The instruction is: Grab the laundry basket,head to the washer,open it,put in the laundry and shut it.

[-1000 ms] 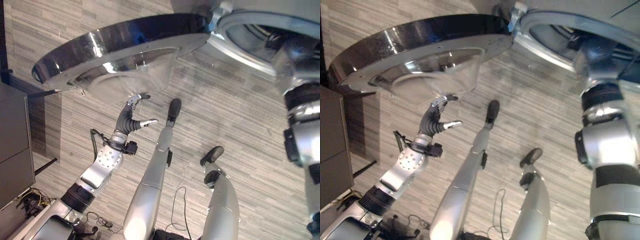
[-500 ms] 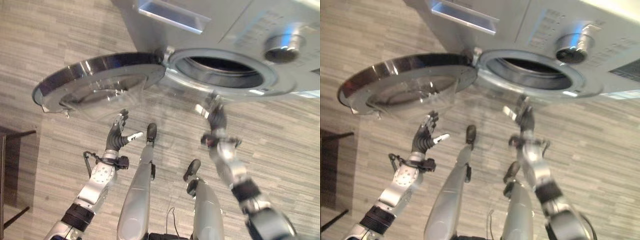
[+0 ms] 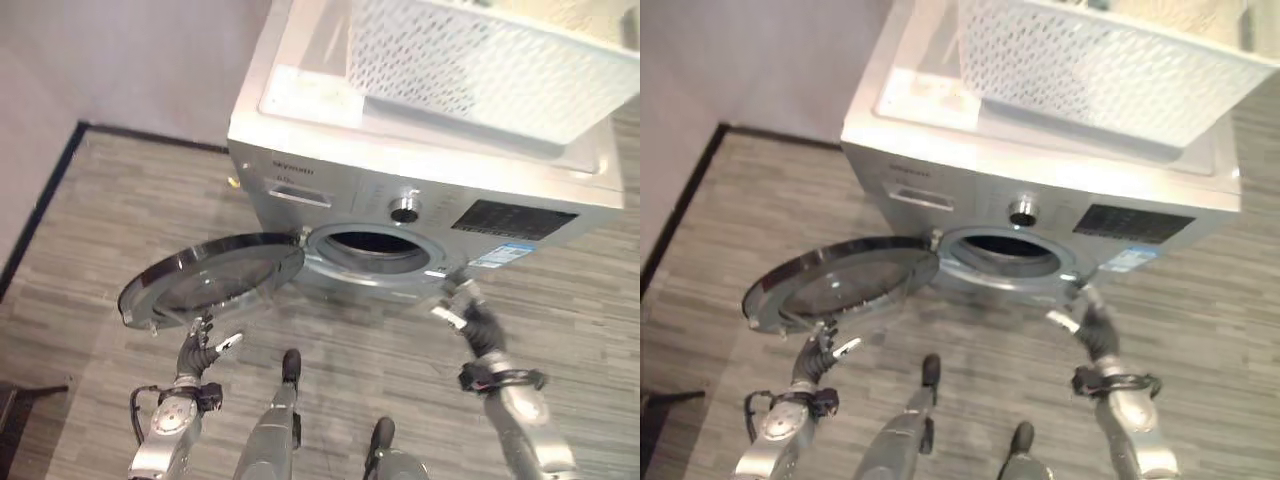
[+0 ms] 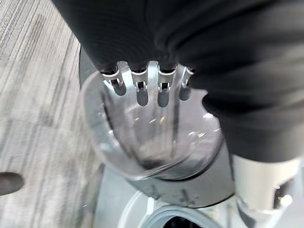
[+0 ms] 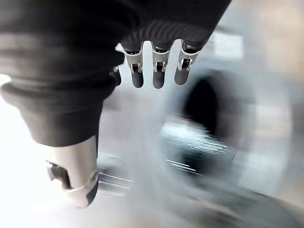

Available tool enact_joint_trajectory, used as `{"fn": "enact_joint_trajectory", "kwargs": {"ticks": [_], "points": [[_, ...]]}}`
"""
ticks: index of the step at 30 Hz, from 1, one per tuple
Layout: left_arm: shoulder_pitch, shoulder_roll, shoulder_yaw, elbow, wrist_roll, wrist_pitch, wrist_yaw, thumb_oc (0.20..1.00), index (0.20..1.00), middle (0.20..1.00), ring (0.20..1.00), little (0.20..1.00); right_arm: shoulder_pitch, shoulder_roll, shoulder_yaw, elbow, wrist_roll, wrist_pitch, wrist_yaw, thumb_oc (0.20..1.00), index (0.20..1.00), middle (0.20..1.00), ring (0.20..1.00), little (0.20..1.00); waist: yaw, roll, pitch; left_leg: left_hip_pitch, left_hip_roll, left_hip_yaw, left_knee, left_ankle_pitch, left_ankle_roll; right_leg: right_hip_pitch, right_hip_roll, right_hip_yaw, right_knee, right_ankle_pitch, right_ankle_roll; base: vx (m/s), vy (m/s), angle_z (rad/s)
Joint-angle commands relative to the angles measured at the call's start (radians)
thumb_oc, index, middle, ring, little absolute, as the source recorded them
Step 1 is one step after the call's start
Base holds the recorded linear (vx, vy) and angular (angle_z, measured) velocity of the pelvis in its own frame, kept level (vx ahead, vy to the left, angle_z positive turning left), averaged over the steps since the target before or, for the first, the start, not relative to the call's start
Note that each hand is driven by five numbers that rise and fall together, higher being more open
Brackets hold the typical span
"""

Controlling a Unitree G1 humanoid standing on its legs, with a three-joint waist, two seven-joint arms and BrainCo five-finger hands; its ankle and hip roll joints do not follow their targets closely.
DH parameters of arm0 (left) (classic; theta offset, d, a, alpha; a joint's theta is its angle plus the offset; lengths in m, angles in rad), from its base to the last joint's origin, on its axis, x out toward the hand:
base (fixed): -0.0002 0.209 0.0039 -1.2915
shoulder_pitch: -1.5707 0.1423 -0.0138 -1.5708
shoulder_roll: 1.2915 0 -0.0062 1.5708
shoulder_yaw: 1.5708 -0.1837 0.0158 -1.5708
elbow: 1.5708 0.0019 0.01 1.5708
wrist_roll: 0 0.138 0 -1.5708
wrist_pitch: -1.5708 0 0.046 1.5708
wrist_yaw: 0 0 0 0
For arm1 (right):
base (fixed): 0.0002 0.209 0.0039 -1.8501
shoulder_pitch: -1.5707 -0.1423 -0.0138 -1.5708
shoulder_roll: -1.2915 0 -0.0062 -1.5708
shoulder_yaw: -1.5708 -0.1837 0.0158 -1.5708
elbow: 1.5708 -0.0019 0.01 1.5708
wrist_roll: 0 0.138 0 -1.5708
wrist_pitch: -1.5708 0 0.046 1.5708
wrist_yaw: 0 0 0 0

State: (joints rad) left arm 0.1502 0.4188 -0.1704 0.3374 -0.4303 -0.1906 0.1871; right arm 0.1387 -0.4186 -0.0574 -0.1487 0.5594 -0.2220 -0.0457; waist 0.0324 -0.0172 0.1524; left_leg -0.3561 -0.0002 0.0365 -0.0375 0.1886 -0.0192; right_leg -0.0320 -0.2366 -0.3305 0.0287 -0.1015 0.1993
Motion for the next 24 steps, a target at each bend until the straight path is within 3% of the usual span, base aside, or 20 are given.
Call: {"fn": "enact_joint_trajectory", "kwargs": {"ticks": [1, 4, 6, 7, 9, 10, 13, 15, 16, 17, 18, 19, 20, 21, 24], "points": [[-0.024, -0.01, 0.02, -0.002, 0.001, -0.022, -0.023, 1.0, 1.0, 1.0, 1.0, 1.0, -0.149, -0.007, -0.083, -0.097, -0.019, -0.16, -0.101, 1.0, 1.0, 1.0, 1.0, 1.0, 0.01, -0.004, -0.007, 0.085, 0.055, 0.002, 0.104, -0.211, -0.017, -0.013, -0.056, 0.055, 0.048, 0.122, 0.034, 0.19, 0.145, -0.28], [-0.016, -0.017, 0.01, -0.001, 0.021, -0.019, -0.027, 1.0, 1.0, 1.0, 1.0, 1.0, -0.242, 0.01, -0.127, -0.168, -0.066, -0.198, -0.158, 1.0, 1.0, 1.0, 1.0, 1.0, 0.028, -0.003, -0.031, 0.113, 0.036, 0.013, 0.113, -0.237, 0.004, 0.005, -0.081, 0.065, 0.042, 0.183, 0.052, 0.09, 0.114, -0.3], [-0.008, -0.031, -0.02, -0.002, 0.028, -0.005, -0.041, 1.0, 1.0, 1.0, 1.0, 1.0, -0.349, 0.054, -0.152, -0.234, -0.077, -0.24, -0.21, 1.0, 1.0, 1.0, 1.0, 1.0, 0.047, 0.014, -0.076, 0.179, 0.0, 0.019, 0.099, -0.266, 0.037, 0.011, -0.127, 0.067, 0.112, 0.289, 0.061, 0.2, 0.245, -0.24], [-0.009, -0.031, -0.021, -0.003, 0.028, -0.004, -0.04, 1.0, 1.0, 1.0, 1.0, 1.0, -0.349, 0.054, -0.153, -0.237, -0.079, -0.238, -0.212, 1.0, 1.0, 1.0, 1.0, 1.0, 0.048, 0.012, -0.077, 0.176, -0.003, 0.021, 0.095, -0.258, 0.04, 0.007, -0.13, 0.069, 0.11, 0.295, 0.062, 0.16, 0.275, -0.08], [-0.01, -0.035, -0.031, -0.004, 0.044, 0.014, -0.038, 1.0, 1.0, 1.0, 1.0, 1.0, -0.43, 0.042, -0.141, -0.249, -0.095, -0.242, -0.247, 1.0, 1.0, 1.0, 1.0, 1.0, 0.038, 0.042, -0.074, 0.223, -0.019, 0.011, 0.069, -0.249, 0.073, -0.04, -0.145, 0.12, 0.295, 0.365, 0.048, 0.08, 0.33, 0.08], [-0.01, -0.035, -0.041, -0.002, 0.063, 0.032, -0.042, 1.0, 1.0, 1.0, 1.0, 1.0, -0.503, 0.015, -0.123, -0.229, -0.112, -0.235, -0.277, 1.0, 1.0, 1.0, 1.0, 1.0, 0.028, 0.085, -0.06, 0.27, -0.014, -0.002, 0.039, -0.238, 0.096, -0.111, -0.11, 0.168, 0.463, 0.313, 0.024, 0.08, 0.3, 0.11], [-0.001, -0.03, -0.033, -0.019, 0.062, 0.036, -0.037, 1.0, 1.0, 1.0, 1.0, 1.0, -0.568, -0.029, -0.105, -0.17, -0.152, -0.207, -0.317, 1.0, 1.0, 1.0, 1.0, 1.0, 0.038, 0.1, -0.063, 0.305, -0.007, 0.003, 0.012, -0.238, 0.089, -0.146, -0.125, 0.144, 0.467, 0.295, 0.027, 0.11, 0.102, 0.14], [0.014, -0.017, -0.01, -0.048, 0.064, 0.035, -0.049, 1.0, 1.0, 1.0, 1.0, 1.0, -0.624, -0.136, -0.082, -0.06, -0.214, -0.122, -0.338, 1.0, 1.0, 1.0, 1.0, 1.0, 0.045, 0.1, -0.069, 0.333, 0.001, -0.01, -0.019, -0.238, 0.071, -0.161, -0.145, 0.132, 0.367, 0.27, 0.031, 0.12, -0.067, -0.06], [0.013, -0.02, -0.009, -0.05, 0.064, 0.036, -0.049, 1.0, 1.0, 1.0, 1.0, 1.0, -0.632, -0.141, -0.077, -0.053, -0.214, -0.124, -0.339, 1.0, 1.0, 1.0, 1.0, 1.0, 0.043, 0.106, -0.067, 0.332, 0.004, -0.011, -0.022, -0.232, 0.07, -0.157, -0.142, 0.127, 0.357, 0.278, 0.029, 0.18, -0.142, 0.01], [0.028, -0.012, 0.021, -0.062, 0.083, 0.03, -0.059, 1.0, 1.0, 1.0, 1.0, 1.0, -0.729, -0.393, -0.007, 0.154, -0.365, 0.029, -0.348, 1.0, 1.0, 1.0, 1.0, 1.0, 0.028, 0.089, -0.055, 0.365, 0.002, -0.034, -0.028, -0.244, 0.049, -0.162, -0.096, 0.202, 0.112, 0.247, 0.029, 0.23, -0.173, 0.33], [0.025, -0.009, 0.038, -0.055, 0.09, 0.027, -0.065, 1.0, 1.0, 1.0, 1.0, 1.0, -0.787, -0.567, 0.059, 0.316, -0.492, 0.128, -0.317, 1.0, 1.0, 1.0, 1.0, 1.0, 0.02, 0.063, -0.052, 0.391, -0.008, -0.066, -0.03, -0.267, 0.046, -0.166, -0.058, 0.299, 0.005, 0.243, 0.043, 0.29, -0.214, 0.42], [0.03, -0.009, 0.049, -0.057, 0.091, 0.025, -0.07, 1.0, 1.0, 1.0, 1.0, 1.0, -0.845, -0.655, 0.114, 0.38, -0.533, 0.158, -0.285, 1.0, 1.0, 1.0, 1.0, 1.0, 0.015, 0.052, -0.049, 0.402, -0.014, -0.081, -0.033, -0.271, 0.045, -0.18, -0.045, 0.348, -0.028, 0.263, 0.051, 0.35, -0.265, 0.78], [0.032, 0.008, 0.062, -0.047, 0.085, 0.034, -0.091, 1.0, 1.0, 1.0, 1.0, 1.0, -0.96, -0.82, 0.26, 0.566, -0.537, 0.233, -0.153, 1.0, 1.0, 1.0, 1.0, 1.0, 0.004, 0.005, -0.048, 0.439, -0.02, -0.132, -0.044, -0.282, 0.031, -0.2, -0.012, 0.427, -0.042, 0.284, 0.063, 0.29, -0.271, 0.92], [0.028, 0.006, 0.055, -0.03, 0.088, 0.039, -0.101, 1.0, 1.0, 1.0, 1.0, 1.0, -0.979, -0.85, 0.3, 0.608, -0.552, 0.249, -0.112, 1.0, 1.0, 1.0, 1.0, 1.0, 0.002, -0.018, -0.048, 0.451, -0.024, -0.166, -0.048, -0.287, 0.022, -0.186, -0.01, 0.447, -0.023, 0.287, 0.063, 0.25, -0.231, 1.08], [0.029, -0.008, 0.047, -0.015, 0.083, 0.052, -0.118, 1.0, 1.0, 1.0, 1.0, 1.0, -1.016, -0.917, 0.371, 0.665, -0.59, 0.261, -0.053, 1.0, 1.0, 1.0, 1.0, 1.0, -0.009, -0.032, -0.059, 0.465, -0.008, -0.216, -0.05, -0.293, 0.004, -0.178, 0.0, 0.443, 0.018, 0.265, 0.063, 0.15, -0.182, 0.97]]}}
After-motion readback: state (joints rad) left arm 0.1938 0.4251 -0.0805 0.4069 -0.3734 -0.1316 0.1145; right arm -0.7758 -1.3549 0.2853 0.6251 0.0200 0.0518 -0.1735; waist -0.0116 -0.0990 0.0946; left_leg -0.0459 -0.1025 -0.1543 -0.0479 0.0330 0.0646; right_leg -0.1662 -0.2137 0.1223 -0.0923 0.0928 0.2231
